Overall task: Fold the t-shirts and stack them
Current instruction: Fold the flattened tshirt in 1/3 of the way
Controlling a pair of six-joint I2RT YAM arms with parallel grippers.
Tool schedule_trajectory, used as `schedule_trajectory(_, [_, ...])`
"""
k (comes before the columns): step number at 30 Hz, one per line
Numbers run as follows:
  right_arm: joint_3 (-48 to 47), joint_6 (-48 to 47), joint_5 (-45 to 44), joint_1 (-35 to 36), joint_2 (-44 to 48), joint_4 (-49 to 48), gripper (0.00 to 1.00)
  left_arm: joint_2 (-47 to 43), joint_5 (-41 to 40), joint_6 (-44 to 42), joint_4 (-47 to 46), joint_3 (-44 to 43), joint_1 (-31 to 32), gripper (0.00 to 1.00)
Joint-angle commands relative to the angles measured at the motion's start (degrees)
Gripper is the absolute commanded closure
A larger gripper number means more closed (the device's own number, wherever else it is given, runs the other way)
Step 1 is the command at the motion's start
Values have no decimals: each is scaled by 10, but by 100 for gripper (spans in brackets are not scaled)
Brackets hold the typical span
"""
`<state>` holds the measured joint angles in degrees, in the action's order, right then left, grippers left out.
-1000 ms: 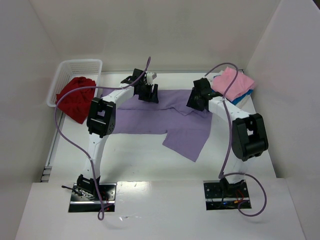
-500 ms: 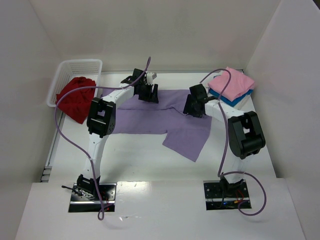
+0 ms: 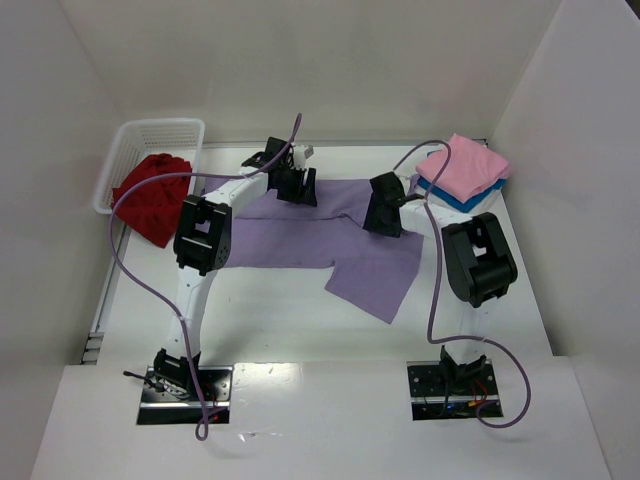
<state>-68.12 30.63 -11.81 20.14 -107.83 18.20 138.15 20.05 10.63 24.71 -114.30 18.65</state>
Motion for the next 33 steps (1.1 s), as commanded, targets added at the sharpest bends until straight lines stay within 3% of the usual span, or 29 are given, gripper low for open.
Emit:
schedule_trajectory(1, [-36,8,-28,6,-2,-48,41,53,-6,-13,42,13,1,27])
schedule_trajectory(7, [-47,8,-28,6,-21,-60,43,53,-6,-13,42,13,1,27])
schedule_trajectory(11, [-53,14,-22,6,-36,-65,51,53,-6,-13,42,13,1,27])
schedule_trajectory(18, [-53,20,-11,6,-48,-65,84,53,-6,-13,47,13,1,27])
schedule_trajectory(21, [-58,25,5,6,-24,-60,90,53,-6,-13,47,13,1,27])
schedule_trajectory(33, [3,109,102,40,82,-60,93,53,-6,-18,47,13,1,26])
